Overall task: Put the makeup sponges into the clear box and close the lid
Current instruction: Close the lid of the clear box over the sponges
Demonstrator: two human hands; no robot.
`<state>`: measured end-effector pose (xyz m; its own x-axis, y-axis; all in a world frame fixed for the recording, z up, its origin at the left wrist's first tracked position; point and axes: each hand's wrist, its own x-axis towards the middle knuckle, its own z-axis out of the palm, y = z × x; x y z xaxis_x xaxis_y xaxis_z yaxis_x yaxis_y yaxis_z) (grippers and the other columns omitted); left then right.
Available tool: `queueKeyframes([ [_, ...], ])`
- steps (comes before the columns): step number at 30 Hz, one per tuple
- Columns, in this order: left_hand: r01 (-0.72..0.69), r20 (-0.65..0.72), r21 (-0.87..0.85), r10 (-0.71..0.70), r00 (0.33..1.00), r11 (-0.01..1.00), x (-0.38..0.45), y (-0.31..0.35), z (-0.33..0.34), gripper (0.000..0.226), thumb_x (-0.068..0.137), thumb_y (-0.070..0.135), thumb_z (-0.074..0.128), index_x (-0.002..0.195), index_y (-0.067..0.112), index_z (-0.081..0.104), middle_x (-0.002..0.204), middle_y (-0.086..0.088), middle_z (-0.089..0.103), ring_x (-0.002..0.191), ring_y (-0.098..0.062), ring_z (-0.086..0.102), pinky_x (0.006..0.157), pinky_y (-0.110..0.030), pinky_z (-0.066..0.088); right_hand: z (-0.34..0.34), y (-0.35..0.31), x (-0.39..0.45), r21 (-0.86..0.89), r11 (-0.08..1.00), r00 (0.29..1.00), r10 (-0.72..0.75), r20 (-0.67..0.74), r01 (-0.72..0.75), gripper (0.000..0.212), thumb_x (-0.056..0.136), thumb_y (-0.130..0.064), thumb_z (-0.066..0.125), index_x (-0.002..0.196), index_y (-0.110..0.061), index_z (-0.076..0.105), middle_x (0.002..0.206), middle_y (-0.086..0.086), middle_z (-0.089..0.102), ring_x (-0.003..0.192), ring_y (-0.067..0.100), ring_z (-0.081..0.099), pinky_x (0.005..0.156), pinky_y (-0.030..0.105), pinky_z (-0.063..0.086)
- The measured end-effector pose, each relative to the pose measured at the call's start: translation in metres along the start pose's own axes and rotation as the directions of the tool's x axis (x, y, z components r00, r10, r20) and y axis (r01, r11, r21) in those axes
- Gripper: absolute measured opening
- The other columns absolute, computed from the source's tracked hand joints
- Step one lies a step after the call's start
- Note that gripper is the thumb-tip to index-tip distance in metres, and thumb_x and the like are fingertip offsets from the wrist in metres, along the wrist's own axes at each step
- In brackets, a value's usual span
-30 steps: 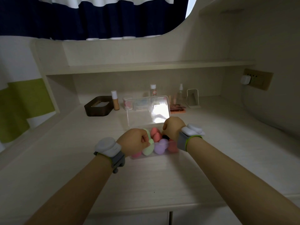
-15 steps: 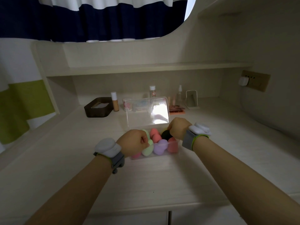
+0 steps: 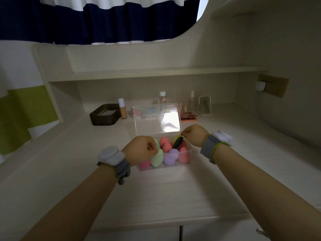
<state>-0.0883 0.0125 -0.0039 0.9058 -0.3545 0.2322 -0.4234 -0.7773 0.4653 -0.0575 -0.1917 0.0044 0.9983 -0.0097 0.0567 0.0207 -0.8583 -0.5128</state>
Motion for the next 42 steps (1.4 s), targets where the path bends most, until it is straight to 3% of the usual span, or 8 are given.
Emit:
queueKeyframes([
  [10, -0.007, -0.004, -0.003, 0.007, 1.0, 1.0, 0.002, -0.001, 0.001, 0.014, 0.082, 0.013, 0.061, 0.086, 0.002, 0.068, 0.06, 0.013, 0.05, 0.054, -0.002, 0.045, 0.052, 0.0, 0.036, 0.004, 0.007, 0.004, 0.144, 0.989, 0.998, 0.027, -0.055, -0.019, 0.039, 0.088, 0.001, 0.042, 0.115, -0.009, 0.068, 0.13, 0.012, 0.061, 0.122, 0.028, 0.054, 0.105, 0.031, 0.04],
  [16, 0.006, -0.023, -0.03, -0.007, 1.0, 1.0, 0.002, 0.001, 0.001, 0.012, 0.082, 0.01, 0.061, 0.084, 0.0, 0.068, 0.056, 0.013, 0.048, 0.051, -0.004, 0.044, 0.052, 0.001, 0.038, 0.007, 0.006, 0.003, 0.177, 0.984, 0.998, -0.003, -0.068, 0.015, 0.027, 0.087, -0.022, 0.06, 0.104, -0.003, 0.071, 0.111, 0.015, 0.069, 0.092, 0.023, 0.058, 0.08, 0.03, 0.044],
  [21, 0.014, -0.011, -0.015, -0.014, 1.0, 1.0, 0.002, 0.001, 0.001, 0.013, 0.083, 0.011, 0.061, 0.084, -0.001, 0.068, 0.056, 0.013, 0.047, 0.051, -0.004, 0.044, 0.052, -0.001, 0.038, 0.005, 0.004, 0.001, 0.171, 0.985, 1.0, -0.002, -0.018, 0.005, 0.029, 0.083, -0.005, 0.06, 0.11, -0.005, 0.07, 0.118, 0.013, 0.067, 0.111, 0.027, 0.06, 0.092, 0.028, 0.046],
  [26, 0.028, -0.004, -0.013, -0.028, 1.0, 1.0, 0.002, 0.001, 0.001, 0.013, 0.082, 0.012, 0.061, 0.084, 0.001, 0.068, 0.056, 0.013, 0.048, 0.051, -0.003, 0.044, 0.052, -0.002, 0.04, 0.007, 0.004, -0.002, 0.144, 0.989, 0.999, -0.036, -0.008, 0.037, 0.032, 0.083, 0.001, 0.056, 0.113, -0.005, 0.068, 0.12, 0.013, 0.066, 0.102, 0.024, 0.06, 0.089, 0.027, 0.045],
  [28, 0.029, -0.004, -0.023, -0.029, 1.0, 0.999, 0.002, 0.001, 0.001, 0.013, 0.083, 0.012, 0.061, 0.084, 0.001, 0.069, 0.056, 0.012, 0.049, 0.051, -0.003, 0.044, 0.051, -0.003, 0.039, 0.009, 0.004, -0.002, 0.125, 0.991, 0.998, -0.056, -0.006, 0.056, 0.034, 0.083, 0.001, 0.055, 0.113, -0.006, 0.068, 0.12, 0.012, 0.067, 0.094, 0.019, 0.056, 0.087, 0.025, 0.044],
  [38, 0.08, -0.184, -0.118, -0.101, 0.978, 0.99, 0.005, -0.003, 0.001, 0.012, 0.081, 0.002, 0.056, 0.088, 0.002, 0.066, 0.057, 0.011, 0.049, 0.049, -0.005, 0.047, 0.051, -0.003, 0.038, 0.008, 0.003, 0.001, 0.216, 0.975, 0.996, -0.04, -0.078, 0.056, 0.031, 0.093, -0.007, 0.044, 0.113, -0.003, 0.068, 0.125, 0.013, 0.065, 0.117, 0.028, 0.056, 0.1, 0.031, 0.041],
  [40, 0.108, -0.265, -0.134, -0.141, 0.954, 0.985, 0.006, -0.005, 0.0, 0.017, 0.081, 0.001, 0.055, 0.096, 0.004, 0.064, 0.072, 0.004, 0.058, 0.059, -0.013, 0.05, 0.064, -0.013, 0.04, 0.008, 0.003, 0.006, 0.251, 0.967, 0.994, -0.009, -0.113, 0.037, 0.033, 0.094, -0.006, 0.042, 0.118, -0.003, 0.065, 0.13, 0.013, 0.061, 0.123, 0.029, 0.052, 0.105, 0.032, 0.038],
  [42, 0.18, -0.339, -0.152, -0.223, 0.914, 0.972, 0.009, -0.007, -0.001, 0.031, 0.081, 0.001, 0.056, 0.112, 0.004, 0.058, 0.109, -0.011, 0.06, 0.09, -0.026, 0.057, 0.084, -0.023, 0.041, 0.008, 0.004, 0.012, 0.29, 0.957, 0.989, 0.034, -0.144, 0.009, 0.036, 0.095, -0.006, 0.04, 0.125, -0.003, 0.059, 0.137, 0.014, 0.055, 0.129, 0.03, 0.048, 0.109, 0.033, 0.035],
])
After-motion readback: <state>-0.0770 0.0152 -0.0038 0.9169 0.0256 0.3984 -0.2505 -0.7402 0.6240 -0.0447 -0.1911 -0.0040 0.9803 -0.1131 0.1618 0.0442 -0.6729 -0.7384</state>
